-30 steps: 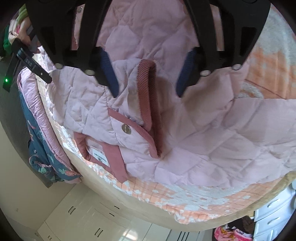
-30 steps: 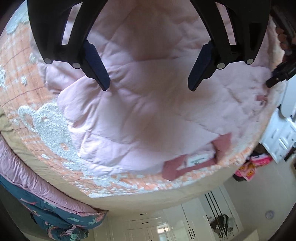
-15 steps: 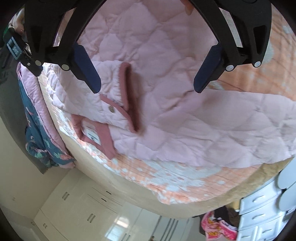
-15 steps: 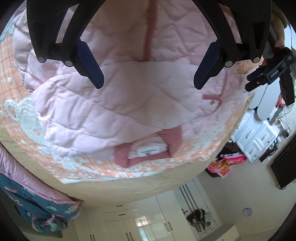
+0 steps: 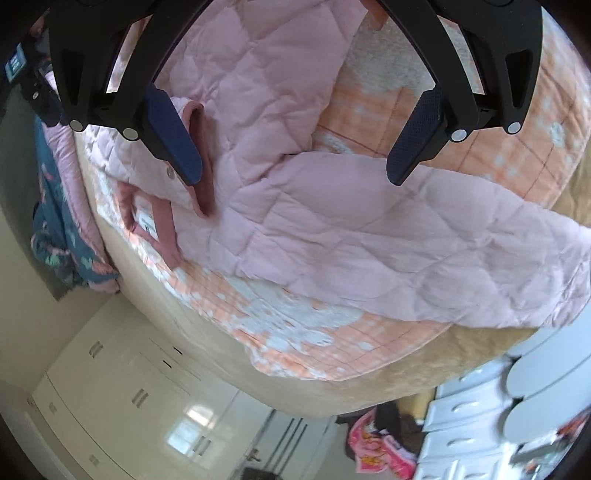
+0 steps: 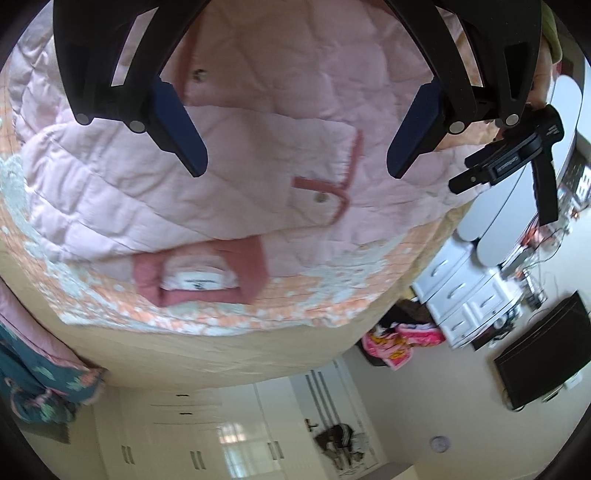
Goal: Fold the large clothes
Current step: 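Move the left tool to the cuff of the other sleeve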
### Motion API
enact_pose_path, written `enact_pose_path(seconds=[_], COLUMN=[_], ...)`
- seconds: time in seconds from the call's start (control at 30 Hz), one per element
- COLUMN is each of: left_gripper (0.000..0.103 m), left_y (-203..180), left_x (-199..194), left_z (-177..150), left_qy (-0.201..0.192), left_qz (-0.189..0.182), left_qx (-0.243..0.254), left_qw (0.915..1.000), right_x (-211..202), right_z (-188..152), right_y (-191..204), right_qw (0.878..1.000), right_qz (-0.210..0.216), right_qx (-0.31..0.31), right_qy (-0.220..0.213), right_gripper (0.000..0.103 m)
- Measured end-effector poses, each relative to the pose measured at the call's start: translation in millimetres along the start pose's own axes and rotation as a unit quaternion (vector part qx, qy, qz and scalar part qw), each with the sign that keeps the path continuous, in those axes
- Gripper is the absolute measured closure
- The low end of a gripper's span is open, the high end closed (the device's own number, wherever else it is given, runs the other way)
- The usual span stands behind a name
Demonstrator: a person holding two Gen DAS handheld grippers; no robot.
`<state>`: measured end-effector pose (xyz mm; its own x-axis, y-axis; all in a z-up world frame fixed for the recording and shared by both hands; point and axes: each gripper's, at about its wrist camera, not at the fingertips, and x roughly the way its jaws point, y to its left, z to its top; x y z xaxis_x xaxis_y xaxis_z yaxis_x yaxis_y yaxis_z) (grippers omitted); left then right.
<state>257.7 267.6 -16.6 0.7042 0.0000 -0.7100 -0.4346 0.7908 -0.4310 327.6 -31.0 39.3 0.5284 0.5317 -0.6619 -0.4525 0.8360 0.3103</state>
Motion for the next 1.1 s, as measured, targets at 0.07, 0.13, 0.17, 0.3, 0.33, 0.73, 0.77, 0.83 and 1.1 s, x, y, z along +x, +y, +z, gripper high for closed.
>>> enact_pose_path(seconds=[0.07,0.13,0.17,0.3,0.33,0.73,0.77,0.83,1.1], left_gripper=[0.009,0.009,0.009,0.009,0.009,0.009,0.009,0.009,0.009], left_y=[9,15,17,29,34,96,100,113,156], left_x=[-3,-7,-9,-17,-18,-36,-37,-40,-40], left_z=[3,5,7,10,12,22,22,23,22], left_qy=[0.000,-0.006,-0.011,-0.026,-0.027,-0.049,-0.050,-0.055,-0.051], left_qz=[-0.006,0.001,0.006,0.023,0.022,0.068,0.070,0.082,0.117], left_qx=[-0.016,-0.022,-0.025,-0.039,-0.046,-0.126,-0.131,-0.143,-0.195], left_qw=[0.9999,0.9997,0.9996,0.9986,0.9984,0.9885,0.9876,0.9847,0.9724], right_x=[4,8,11,21,23,67,71,77,105], right_z=[2,3,4,8,9,15,15,16,13], right_y=[12,26,33,58,63,127,132,140,169], right_qw=[1.000,1.000,1.000,0.999,0.998,0.994,0.993,0.992,0.986], right_qz=[0.008,0.014,0.018,0.033,0.036,0.064,0.067,0.070,0.085], right_qx=[-0.007,-0.016,-0.021,-0.039,-0.043,-0.085,-0.089,-0.098,-0.125], right_qy=[0.002,0.003,0.004,0.010,0.011,0.038,0.043,0.047,0.069], right_gripper=[0.006,0.006,0.006,0.006,0.006,0.006,0.006,0.006,0.006])
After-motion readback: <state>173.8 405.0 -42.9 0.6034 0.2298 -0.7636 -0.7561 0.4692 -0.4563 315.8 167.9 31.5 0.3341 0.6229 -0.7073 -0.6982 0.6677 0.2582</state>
